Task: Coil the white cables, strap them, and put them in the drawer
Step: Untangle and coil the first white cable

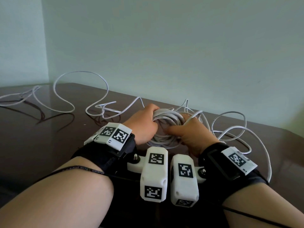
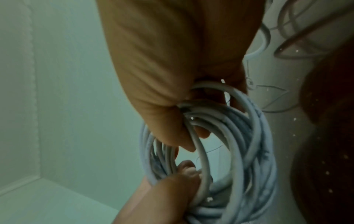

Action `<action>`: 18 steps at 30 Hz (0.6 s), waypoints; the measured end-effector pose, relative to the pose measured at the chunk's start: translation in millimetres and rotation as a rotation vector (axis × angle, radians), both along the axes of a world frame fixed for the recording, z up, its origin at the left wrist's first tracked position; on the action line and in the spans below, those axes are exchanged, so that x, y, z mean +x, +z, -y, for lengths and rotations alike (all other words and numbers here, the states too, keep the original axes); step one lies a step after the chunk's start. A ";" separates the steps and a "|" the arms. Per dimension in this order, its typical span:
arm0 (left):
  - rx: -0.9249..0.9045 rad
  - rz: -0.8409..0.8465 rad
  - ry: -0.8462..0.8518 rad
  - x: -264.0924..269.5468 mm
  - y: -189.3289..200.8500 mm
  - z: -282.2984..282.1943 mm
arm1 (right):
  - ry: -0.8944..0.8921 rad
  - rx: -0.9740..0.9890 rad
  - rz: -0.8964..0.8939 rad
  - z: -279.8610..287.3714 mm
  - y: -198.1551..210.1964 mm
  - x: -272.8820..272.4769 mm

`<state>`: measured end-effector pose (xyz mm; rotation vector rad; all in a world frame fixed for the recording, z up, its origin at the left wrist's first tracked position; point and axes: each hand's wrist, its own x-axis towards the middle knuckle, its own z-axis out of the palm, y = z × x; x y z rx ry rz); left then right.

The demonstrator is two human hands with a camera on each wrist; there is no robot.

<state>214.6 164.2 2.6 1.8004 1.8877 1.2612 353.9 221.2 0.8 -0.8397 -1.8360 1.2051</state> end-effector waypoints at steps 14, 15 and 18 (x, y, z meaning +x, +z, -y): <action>-0.025 0.973 -0.244 14.7 -5.4 -6.9 | -0.074 -0.352 -0.446 -0.4 6.9 -8.5; -0.006 0.991 -0.262 15.4 -6.2 -7.9 | -0.063 -0.336 -0.433 1.2 7.0 -8.6; 0.086 1.024 -0.267 15.9 -5.7 -9.3 | -0.060 -0.180 -0.316 2.2 2.9 -10.2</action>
